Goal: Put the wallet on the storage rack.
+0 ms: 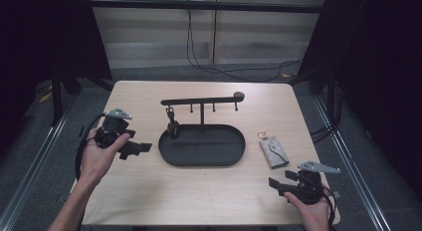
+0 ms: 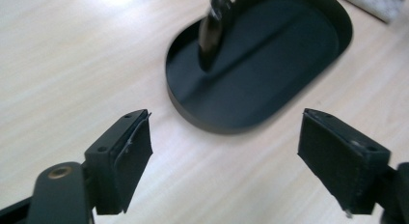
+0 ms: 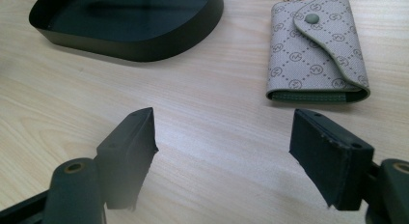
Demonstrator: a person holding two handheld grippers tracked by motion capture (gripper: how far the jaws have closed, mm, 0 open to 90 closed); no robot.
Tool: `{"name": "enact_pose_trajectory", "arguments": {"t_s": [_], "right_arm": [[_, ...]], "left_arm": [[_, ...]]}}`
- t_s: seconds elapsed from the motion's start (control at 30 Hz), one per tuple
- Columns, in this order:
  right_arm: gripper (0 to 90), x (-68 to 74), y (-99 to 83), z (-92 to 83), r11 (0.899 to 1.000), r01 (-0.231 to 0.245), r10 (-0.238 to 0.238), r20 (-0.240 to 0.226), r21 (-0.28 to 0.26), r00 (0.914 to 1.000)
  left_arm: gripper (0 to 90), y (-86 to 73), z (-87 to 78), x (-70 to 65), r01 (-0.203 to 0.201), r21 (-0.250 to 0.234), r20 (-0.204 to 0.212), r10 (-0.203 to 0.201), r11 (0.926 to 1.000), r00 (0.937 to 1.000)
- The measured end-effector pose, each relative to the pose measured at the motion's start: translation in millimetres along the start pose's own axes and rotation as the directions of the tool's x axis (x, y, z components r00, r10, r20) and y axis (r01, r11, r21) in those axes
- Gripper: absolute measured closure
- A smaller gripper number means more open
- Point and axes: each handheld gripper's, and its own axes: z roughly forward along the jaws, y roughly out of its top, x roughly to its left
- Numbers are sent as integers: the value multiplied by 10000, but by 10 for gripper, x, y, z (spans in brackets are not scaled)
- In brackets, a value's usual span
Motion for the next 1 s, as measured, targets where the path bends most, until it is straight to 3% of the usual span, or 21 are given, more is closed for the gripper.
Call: {"name": "enact_pose_trajectory", "arguments": {"t_s": [0.1,0.2,0.27,0.4,0.53,0.6,0.8,1.0], "right_arm": [[238,-12,5,13,10000,-11,12,-148,81,9999],[223,-19,5,6,9999,-101,101,-58,34,9999],[223,-30,9,1,9998,-193,193,-116,34,9997],[218,-24,18,-14,9999,-163,163,-85,20,9998],[212,-28,27,-11,9999,-122,122,-24,62,9999],[214,-15,30,-1,10000,-29,30,-136,87,9999],[228,-56,96,-19,9997,-228,226,-260,-73,9994],[235,-55,184,-72,9999,89,-90,-204,-52,9998]], "left_arm": [[198,-131,15,-18,56,-76,-145,-57,10000,9999],[209,-281,20,-43,226,-358,93,-223,9991,9997],[215,-381,17,-92,202,-593,-154,-212,9980,9997],[216,-601,40,-115,542,-619,75,-538,9966,9985],[221,-824,81,-151,1064,-1120,-160,-1089,9880,9939],[221,-900,119,-161,1048,-980,-127,-1065,9897,9942],[229,-1099,122,-274,1068,-1293,-606,-1154,9858,9915],[221,-1289,110,-354,1207,-1540,-151,-1245,9807,9921]]}}
